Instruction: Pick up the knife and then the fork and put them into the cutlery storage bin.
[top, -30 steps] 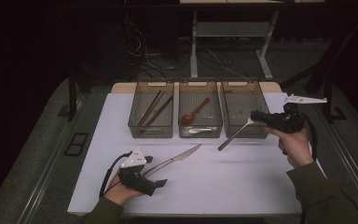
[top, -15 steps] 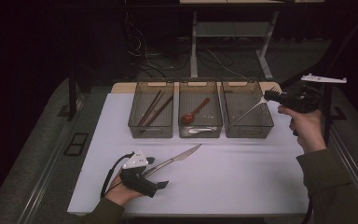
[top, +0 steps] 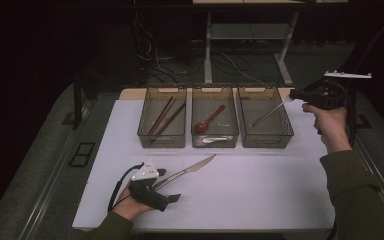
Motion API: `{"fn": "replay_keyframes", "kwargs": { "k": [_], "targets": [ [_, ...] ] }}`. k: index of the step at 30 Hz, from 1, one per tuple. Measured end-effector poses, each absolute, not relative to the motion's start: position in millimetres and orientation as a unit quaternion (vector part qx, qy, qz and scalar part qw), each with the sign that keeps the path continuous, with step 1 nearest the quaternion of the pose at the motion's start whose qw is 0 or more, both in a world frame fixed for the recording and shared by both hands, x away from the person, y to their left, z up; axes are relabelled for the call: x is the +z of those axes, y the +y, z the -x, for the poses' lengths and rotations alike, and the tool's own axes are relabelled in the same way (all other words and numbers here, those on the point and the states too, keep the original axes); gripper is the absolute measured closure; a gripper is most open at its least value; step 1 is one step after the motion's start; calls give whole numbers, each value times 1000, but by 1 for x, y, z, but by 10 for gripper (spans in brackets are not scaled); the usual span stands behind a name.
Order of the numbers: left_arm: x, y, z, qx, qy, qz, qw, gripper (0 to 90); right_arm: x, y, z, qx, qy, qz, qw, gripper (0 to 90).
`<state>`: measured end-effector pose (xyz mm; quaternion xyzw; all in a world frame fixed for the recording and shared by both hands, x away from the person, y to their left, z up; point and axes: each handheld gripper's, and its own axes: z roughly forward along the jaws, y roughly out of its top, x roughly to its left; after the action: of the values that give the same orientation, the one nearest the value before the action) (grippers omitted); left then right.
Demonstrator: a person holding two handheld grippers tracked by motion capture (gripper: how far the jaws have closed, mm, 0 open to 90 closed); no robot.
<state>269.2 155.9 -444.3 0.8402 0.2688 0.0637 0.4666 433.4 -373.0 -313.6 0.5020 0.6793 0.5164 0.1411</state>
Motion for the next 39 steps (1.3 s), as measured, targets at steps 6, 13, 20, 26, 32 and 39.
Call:
{"fn": "replay_keyframes", "kwargs": {
  "k": [6,13,20,26,32,39],
  "targets": [
    [-444,156,-269,63,269,-840,468,0,-332,-366,-449,481,698,-515,125,861],
    [-444,157,-269,60,269,-840,467,0,-348,-361,-460,460,713,-520,102,860],
    [-444,155,-269,57,267,-842,465,0,-365,-358,-465,443,722,-525,90,859],
    [-445,154,-269,54,267,-843,463,0,-380,-359,-469,432,722,-532,93,815],
    [-445,154,-269,53,268,-844,462,0,-385,-361,-467,425,720,-532,133,575],
    [-445,154,-269,54,267,-845,460,0,-379,-376,-460,439,695,-541,177,429]
  ]
}}
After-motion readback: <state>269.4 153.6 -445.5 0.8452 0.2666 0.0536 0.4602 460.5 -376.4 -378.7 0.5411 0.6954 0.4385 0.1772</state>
